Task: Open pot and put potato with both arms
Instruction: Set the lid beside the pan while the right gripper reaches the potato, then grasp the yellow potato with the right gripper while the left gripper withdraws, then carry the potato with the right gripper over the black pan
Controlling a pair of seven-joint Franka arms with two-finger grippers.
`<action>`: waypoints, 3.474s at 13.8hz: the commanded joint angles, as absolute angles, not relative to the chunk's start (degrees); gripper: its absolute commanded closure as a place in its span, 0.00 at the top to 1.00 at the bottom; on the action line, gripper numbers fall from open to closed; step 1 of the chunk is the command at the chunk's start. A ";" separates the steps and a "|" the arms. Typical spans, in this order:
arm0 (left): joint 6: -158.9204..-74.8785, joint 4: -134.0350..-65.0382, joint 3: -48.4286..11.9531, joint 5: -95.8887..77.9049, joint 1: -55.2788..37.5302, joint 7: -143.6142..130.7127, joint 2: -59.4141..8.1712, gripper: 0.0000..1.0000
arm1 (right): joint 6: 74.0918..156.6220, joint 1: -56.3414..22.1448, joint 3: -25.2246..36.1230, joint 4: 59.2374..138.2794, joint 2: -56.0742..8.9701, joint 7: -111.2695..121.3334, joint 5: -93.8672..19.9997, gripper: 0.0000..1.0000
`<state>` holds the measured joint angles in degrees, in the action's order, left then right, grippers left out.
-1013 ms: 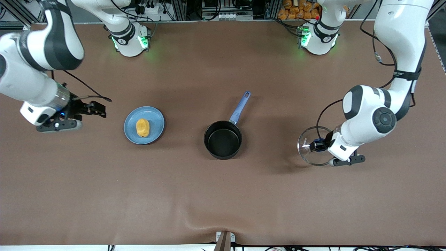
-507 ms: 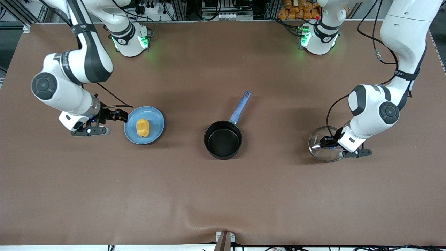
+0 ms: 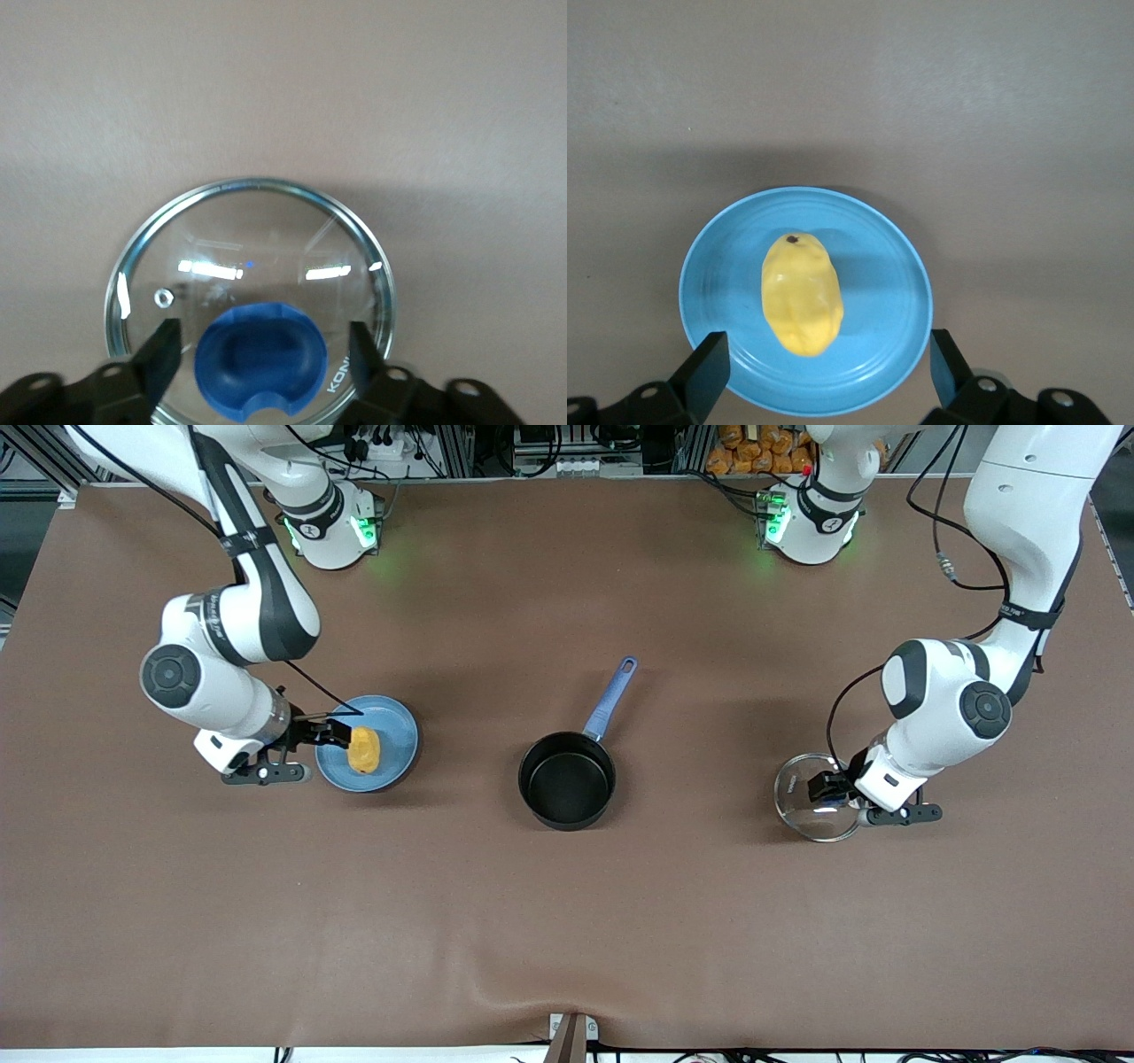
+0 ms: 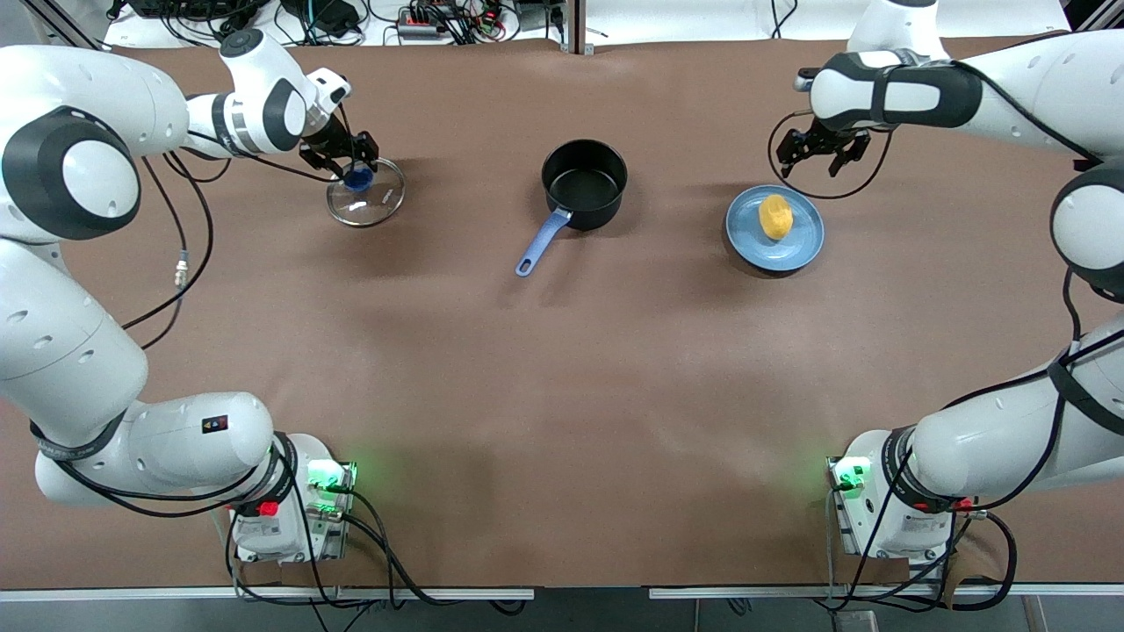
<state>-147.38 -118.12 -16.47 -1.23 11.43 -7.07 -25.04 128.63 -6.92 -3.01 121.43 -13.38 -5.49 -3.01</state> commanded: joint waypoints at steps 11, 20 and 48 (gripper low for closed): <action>-102.69 -101.28 -18.72 -1.50 11.60 -11.69 -1.67 1.00 | 134.91 -10.37 -2.72 121.64 -21.79 -6.94 -3.96 1.00; -91.41 -89.91 -18.63 -1.05 11.69 -6.24 0.42 1.00 | 140.27 -10.63 -2.72 124.28 -23.91 -6.94 -3.96 0.70; -83.58 -86.13 -3.34 -0.62 0.79 -4.66 1.50 1.00 | 117.13 -42.00 2.46 74.00 -38.83 -47.81 1.05 0.00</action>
<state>-84.28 -87.20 -3.33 -0.55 1.01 -5.24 2.33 115.13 -40.34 0.50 78.66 -34.24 -45.84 -0.19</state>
